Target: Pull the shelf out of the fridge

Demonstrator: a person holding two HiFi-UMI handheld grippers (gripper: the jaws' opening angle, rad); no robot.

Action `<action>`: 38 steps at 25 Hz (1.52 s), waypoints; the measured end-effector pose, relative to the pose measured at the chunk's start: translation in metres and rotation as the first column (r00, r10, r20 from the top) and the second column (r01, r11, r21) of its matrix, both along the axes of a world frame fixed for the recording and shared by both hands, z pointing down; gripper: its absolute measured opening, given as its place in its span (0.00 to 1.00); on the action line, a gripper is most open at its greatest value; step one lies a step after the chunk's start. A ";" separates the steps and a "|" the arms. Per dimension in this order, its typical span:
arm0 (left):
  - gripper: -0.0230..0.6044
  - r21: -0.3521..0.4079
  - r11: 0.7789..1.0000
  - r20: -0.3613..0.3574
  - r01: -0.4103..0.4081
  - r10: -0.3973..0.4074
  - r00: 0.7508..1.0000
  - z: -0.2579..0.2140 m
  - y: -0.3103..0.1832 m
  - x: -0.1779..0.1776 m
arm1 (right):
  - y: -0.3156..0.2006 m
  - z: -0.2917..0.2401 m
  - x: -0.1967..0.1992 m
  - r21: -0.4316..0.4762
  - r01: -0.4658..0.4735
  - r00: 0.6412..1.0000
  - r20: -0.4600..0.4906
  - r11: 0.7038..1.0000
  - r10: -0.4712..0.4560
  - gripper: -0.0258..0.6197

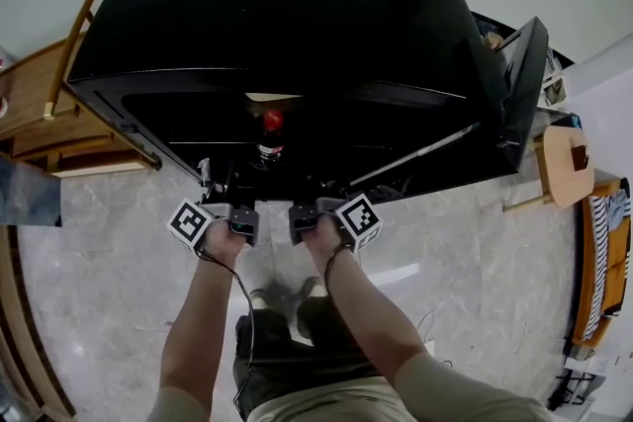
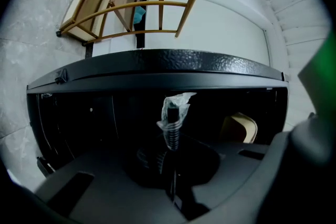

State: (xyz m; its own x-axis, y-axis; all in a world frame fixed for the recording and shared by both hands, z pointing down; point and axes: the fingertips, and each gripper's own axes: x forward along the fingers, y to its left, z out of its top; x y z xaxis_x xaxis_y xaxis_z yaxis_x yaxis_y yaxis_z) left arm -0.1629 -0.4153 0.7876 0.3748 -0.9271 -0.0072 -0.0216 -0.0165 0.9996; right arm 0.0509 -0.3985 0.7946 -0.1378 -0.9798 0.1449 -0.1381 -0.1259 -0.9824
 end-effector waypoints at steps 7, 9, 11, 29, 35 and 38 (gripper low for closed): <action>0.06 0.005 1.000 -0.011 -0.012 0.012 1.000 -0.001 0.026 -0.001 | 0.023 0.001 -0.001 -0.014 0.019 1.000 0.015 1.000 -0.018 0.06; 0.06 0.005 1.000 -0.011 -0.009 0.009 1.000 0.000 0.034 -0.002 | 0.032 0.001 -0.002 -0.014 0.024 1.000 0.018 1.000 -0.024 0.06; 0.06 0.007 1.000 -0.018 -0.006 0.006 1.000 -0.001 0.043 -0.002 | 0.041 0.000 -0.003 -0.015 0.030 0.999 0.021 0.999 -0.029 0.06; 0.06 0.013 1.000 -0.061 0.012 -0.012 0.998 -0.003 0.155 -0.006 | 0.143 -0.004 -0.007 0.046 0.083 0.994 0.067 0.996 -0.086 0.04; 0.06 0.000 1.000 -0.049 -0.003 0.003 0.999 -0.005 0.198 -0.003 | 0.184 -0.004 -0.005 0.044 0.116 0.991 0.068 0.992 -0.119 0.04; 0.06 0.018 1.000 -0.054 0.000 0.001 0.999 -0.016 0.214 -0.003 | 0.199 -0.014 -0.005 0.059 0.132 0.989 0.062 0.989 -0.136 0.04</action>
